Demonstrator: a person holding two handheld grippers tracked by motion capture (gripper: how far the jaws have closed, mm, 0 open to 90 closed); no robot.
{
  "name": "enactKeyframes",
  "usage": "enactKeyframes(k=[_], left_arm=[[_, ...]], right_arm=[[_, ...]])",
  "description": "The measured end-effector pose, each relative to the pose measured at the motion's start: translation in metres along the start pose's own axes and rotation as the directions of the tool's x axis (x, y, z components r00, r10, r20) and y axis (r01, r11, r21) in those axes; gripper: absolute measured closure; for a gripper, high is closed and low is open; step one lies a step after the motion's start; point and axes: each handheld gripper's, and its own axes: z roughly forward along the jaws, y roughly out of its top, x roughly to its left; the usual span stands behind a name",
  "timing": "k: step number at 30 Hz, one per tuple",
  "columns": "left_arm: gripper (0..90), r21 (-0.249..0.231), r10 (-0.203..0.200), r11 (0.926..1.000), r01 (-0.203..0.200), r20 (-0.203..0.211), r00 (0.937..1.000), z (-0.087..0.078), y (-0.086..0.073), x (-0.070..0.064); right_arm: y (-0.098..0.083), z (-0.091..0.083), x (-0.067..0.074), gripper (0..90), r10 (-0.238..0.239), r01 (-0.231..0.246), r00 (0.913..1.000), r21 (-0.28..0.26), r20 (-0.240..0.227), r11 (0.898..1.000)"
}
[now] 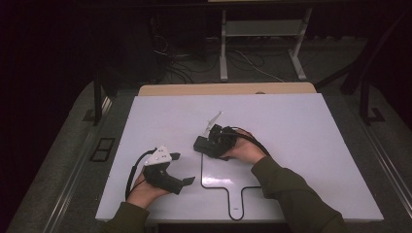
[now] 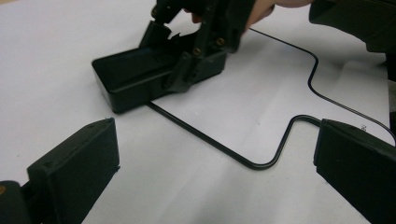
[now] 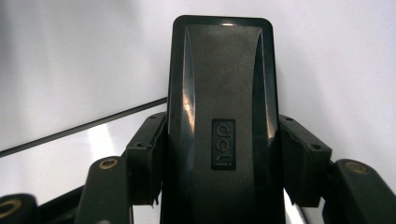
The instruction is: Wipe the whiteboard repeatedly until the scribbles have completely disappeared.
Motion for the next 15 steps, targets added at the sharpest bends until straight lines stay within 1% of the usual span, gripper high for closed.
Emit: enactKeyframes(k=[1,3,4,5,7,9,11,12,13,14,15], left_arm=[[0.0,0.0,0.001,1.0,-0.001,0.0,1.0,0.0,0.0,0.0],[0.0,0.001,0.001,1.0,-0.001,0.0,1.0,0.0,0.0,0.0],[0.0,0.001,0.001,1.0,-0.001,0.0,1.0,0.0,0.0,0.001],[0.0,0.003,0.001,1.0,-0.001,0.001,1.0,-0.001,0.0,0.001],[0.0,0.004,0.002,1.0,-0.002,0.001,1.0,-0.001,0.0,0.001],[0.0,0.003,0.001,1.0,-0.001,0.001,1.0,0.0,0.0,0.001],[0.0,0.004,0.001,1.0,-0.001,0.001,1.0,0.0,0.0,0.001],[0.0,0.005,0.0,1.0,0.0,0.001,1.0,0.0,0.0,0.001],[0.0,0.006,0.0,1.0,0.0,0.001,1.0,0.0,0.0,0.001],[0.0,0.005,0.001,1.0,-0.001,0.001,1.0,0.0,0.0,0.001],[0.0,0.004,0.0,1.0,0.0,0.001,1.0,0.0,0.0,0.001]], right_arm=[[0.0,0.0,0.0,38.7,0.0,0.0,1.0,0.0,0.0,1.0],[0.001,0.001,-0.005,38.8,0.013,-0.013,0.9999,0.0,0.007,1.0],[0.001,0.001,-0.007,38.8,0.027,-0.027,0.9996,0.002,0.011,1.0],[0.001,0.001,-0.009,38.8,0.025,-0.025,0.9995,0.002,0.018,1.0],[0.001,0.001,-0.014,38.7,0.038,-0.038,0.999,0.001,0.024,0.999],[0.001,0.001,-0.016,38.7,0.048,-0.048,0.9987,-0.003,0.015,0.999],[0.001,0.001,-0.015,38.7,0.046,-0.046,0.9986,0.0,0.024,0.999],[0.001,0.001,-0.014,38.7,0.036,-0.036,0.9988,0.006,0.034,0.999],[0.001,0.001,-0.013,38.7,0.03,-0.03,0.9989,0.008,0.037,1.0],[0.001,0.0,-0.011,38.7,0.037,-0.037,0.9989,0.009,0.029,0.999],[0.001,0.0,-0.011,38.7,0.028,-0.028,0.9989,0.014,0.039,1.0]])
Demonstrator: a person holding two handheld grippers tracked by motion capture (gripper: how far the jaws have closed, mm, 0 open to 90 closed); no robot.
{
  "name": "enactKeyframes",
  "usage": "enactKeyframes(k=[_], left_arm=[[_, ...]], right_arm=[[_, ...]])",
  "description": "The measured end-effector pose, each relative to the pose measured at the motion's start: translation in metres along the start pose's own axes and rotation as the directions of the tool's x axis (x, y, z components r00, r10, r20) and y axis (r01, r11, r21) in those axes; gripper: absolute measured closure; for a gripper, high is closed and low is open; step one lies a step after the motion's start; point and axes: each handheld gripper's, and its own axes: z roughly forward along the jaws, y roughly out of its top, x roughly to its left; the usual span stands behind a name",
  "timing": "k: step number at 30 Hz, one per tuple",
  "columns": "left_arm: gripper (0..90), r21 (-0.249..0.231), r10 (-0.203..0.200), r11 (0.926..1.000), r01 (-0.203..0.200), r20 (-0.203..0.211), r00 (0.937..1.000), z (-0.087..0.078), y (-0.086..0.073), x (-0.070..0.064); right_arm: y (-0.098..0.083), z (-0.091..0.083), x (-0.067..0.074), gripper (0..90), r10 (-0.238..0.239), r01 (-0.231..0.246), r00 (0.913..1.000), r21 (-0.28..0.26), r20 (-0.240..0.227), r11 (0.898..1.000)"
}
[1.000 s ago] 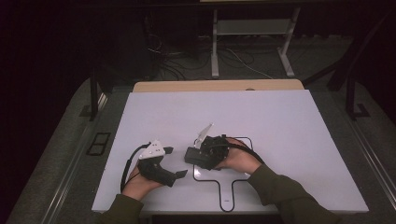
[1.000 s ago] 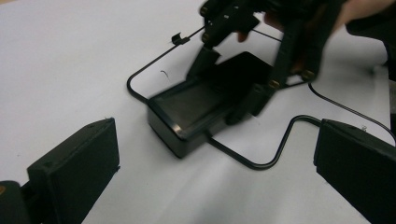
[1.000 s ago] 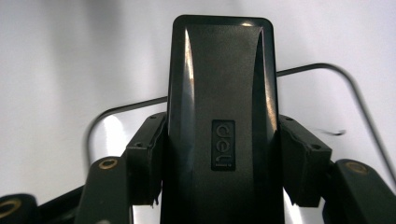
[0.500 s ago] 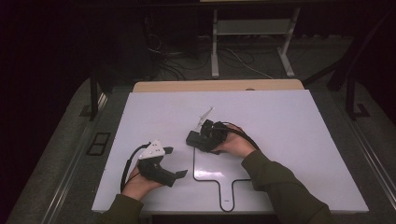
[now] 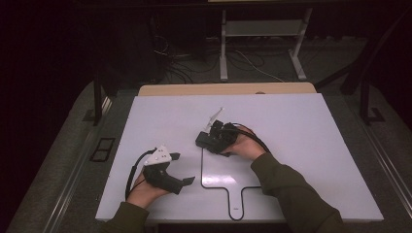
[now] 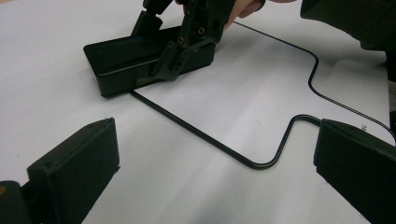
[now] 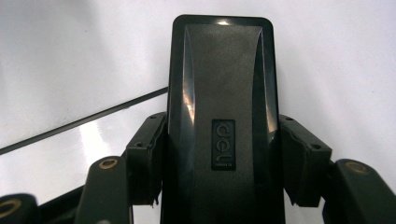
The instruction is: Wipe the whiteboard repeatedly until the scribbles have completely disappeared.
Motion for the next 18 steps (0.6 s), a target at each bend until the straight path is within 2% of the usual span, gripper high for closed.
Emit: enactKeyframes(k=[2,10,18], left_arm=[[0.0,0.0,0.001,1.0,-0.001,0.0,1.0,0.0,0.0,0.0],[0.0,-0.003,0.002,1.0,-0.002,-0.002,1.0,0.0,0.0,0.0],[0.0,-0.004,0.0,1.0,0.0,-0.003,1.0,0.0,0.0,-0.001]], right_arm=[[0.0,-0.001,0.003,38.7,-0.002,0.002,1.0,0.012,-0.007,1.0],[-0.007,-0.006,0.022,38.7,-0.058,0.058,0.998,0.007,-0.027,0.998],[-0.016,-0.013,0.049,38.7,-0.1,0.1,0.9936,0.001,-0.052,0.995]])
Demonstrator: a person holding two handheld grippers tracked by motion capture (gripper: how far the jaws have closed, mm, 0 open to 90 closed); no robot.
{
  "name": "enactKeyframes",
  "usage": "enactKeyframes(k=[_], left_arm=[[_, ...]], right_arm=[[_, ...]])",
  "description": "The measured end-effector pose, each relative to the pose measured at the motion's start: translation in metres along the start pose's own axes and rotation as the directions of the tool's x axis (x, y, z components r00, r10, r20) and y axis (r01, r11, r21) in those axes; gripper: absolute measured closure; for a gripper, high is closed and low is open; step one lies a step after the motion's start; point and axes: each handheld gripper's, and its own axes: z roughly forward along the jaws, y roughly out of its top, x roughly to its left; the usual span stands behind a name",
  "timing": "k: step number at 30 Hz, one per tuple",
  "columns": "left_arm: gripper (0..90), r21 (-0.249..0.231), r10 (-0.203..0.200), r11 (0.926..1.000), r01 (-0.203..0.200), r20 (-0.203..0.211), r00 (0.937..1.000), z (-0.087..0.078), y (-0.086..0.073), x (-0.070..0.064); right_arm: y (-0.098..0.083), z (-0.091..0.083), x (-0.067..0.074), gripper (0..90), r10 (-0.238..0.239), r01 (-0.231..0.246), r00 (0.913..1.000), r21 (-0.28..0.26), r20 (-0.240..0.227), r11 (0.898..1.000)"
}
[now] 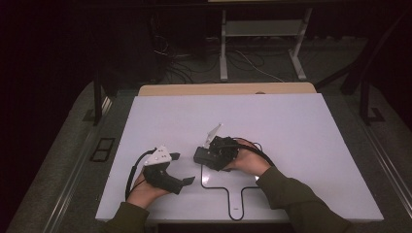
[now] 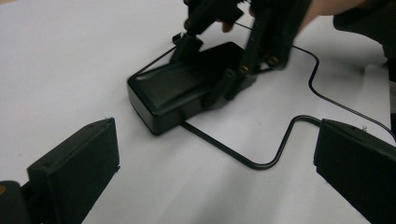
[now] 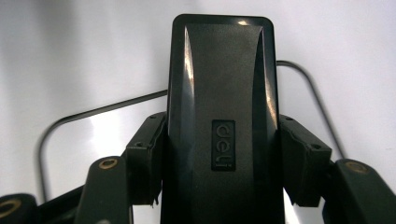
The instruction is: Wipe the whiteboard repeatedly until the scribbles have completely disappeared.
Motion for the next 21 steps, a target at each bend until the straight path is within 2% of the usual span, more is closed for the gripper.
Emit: enactKeyframes(k=[4,10,13,17,19,21], left_arm=[[0.0,0.0,-0.007,1.0,0.007,-0.001,1.0,0.0,0.0,0.0],[0.0,0.0,0.003,1.0,-0.003,-0.002,1.0,0.0,0.0,0.0],[0.0,-0.001,0.0,1.0,0.0,-0.001,1.0,0.0,0.0,0.0],[0.0,-0.002,0.005,1.0,-0.005,-0.003,1.0,-0.001,0.001,0.0],[0.0,-0.001,0.002,1.0,-0.002,-0.002,1.0,-0.001,0.001,0.0],[0.0,-0.002,-0.003,1.0,0.003,-0.003,1.0,-0.001,0.001,0.0]], right_arm=[[-0.003,-0.003,0.013,38.7,-0.018,0.018,0.9997,0.002,-0.017,1.0],[-0.004,-0.006,0.032,38.7,-0.057,0.058,0.9971,0.007,-0.05,0.998],[-0.005,-0.007,0.04,38.7,-0.073,0.074,0.996,0.008,-0.052,0.997],[-0.005,-0.006,0.038,38.7,-0.071,0.071,0.9957,0.002,-0.059,0.997],[-0.005,-0.005,0.033,38.7,-0.072,0.072,0.9962,-0.004,-0.05,0.997],[-0.005,-0.004,0.026,38.7,-0.052,0.052,0.9978,-0.008,-0.041,0.999]])
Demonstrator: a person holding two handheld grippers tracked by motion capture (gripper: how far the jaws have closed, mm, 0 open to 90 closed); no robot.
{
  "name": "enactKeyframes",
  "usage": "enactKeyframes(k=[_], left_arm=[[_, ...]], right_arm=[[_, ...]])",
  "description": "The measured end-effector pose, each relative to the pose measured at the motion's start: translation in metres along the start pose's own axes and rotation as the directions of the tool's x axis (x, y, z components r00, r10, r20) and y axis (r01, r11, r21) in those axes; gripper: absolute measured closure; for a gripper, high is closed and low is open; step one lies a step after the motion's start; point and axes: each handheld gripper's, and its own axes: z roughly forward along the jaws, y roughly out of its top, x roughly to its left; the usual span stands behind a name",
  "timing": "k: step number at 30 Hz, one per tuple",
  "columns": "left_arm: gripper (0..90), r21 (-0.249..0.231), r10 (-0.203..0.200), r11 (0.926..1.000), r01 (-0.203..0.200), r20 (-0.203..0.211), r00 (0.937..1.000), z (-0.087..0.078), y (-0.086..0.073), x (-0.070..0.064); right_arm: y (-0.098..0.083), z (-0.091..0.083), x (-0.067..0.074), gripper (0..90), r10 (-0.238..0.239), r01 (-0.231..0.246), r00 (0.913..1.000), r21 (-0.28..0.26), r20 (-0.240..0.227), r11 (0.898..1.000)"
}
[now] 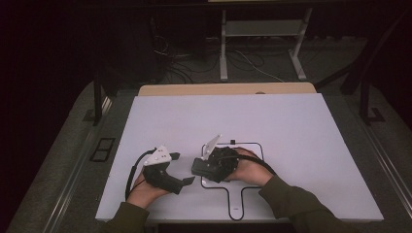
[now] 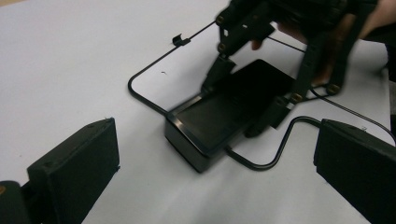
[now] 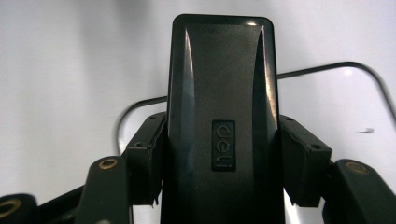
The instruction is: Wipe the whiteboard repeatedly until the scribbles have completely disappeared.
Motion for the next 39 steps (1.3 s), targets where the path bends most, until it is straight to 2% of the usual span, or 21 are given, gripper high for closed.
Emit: enactKeyframes(k=[5,6,15,17,20,28,32,39], left_arm=[[0.0,0.001,0.004,1.0,-0.004,0.001,1.0,0.0,0.0,0.001],[0.0,0.003,0.005,1.0,-0.005,0.001,1.0,-0.001,0.0,0.001],[0.0,0.003,0.007,1.0,-0.007,0.001,1.0,-0.001,0.0,0.001],[0.0,0.001,0.003,1.0,-0.003,0.001,1.0,-0.001,0.0,0.001],[0.0,-0.002,0.002,1.0,-0.002,0.0,1.0,-0.001,0.0,0.001],[0.0,0.001,0.008,1.0,-0.008,-0.001,1.0,-0.001,0.0,0.001],[0.0,-0.002,0.005,1.0,-0.005,-0.001,1.0,-0.001,0.0,0.001],[0.0,-0.001,0.007,1.0,-0.007,-0.001,1.0,-0.001,0.0,0.001]], right_arm=[[0.001,0.003,-0.022,38.8,0.046,-0.045,0.9987,-0.012,0.023,0.999],[0.002,0.004,-0.03,38.7,0.054,-0.054,0.9979,-0.01,0.034,0.998],[0.002,0.007,-0.053,38.7,0.108,-0.106,0.9926,-0.027,0.057,0.994],[0.002,0.006,-0.049,38.7,0.1,-0.099,0.9931,-0.019,0.062,0.995],[0.002,0.005,-0.04,38.7,0.069,-0.068,0.9963,-0.006,0.052,0.998],[-0.003,0.0,-0.014,38.7,0.027,-0.027,0.9995,-0.004,0.014,1.0],[-0.005,-0.002,0.0,38.7,-0.002,0.003,1.0,0.002,-0.006,1.0],[-0.009,-0.007,0.021,38.8,-0.021,0.021,0.9988,0.005,-0.044,1.0]])
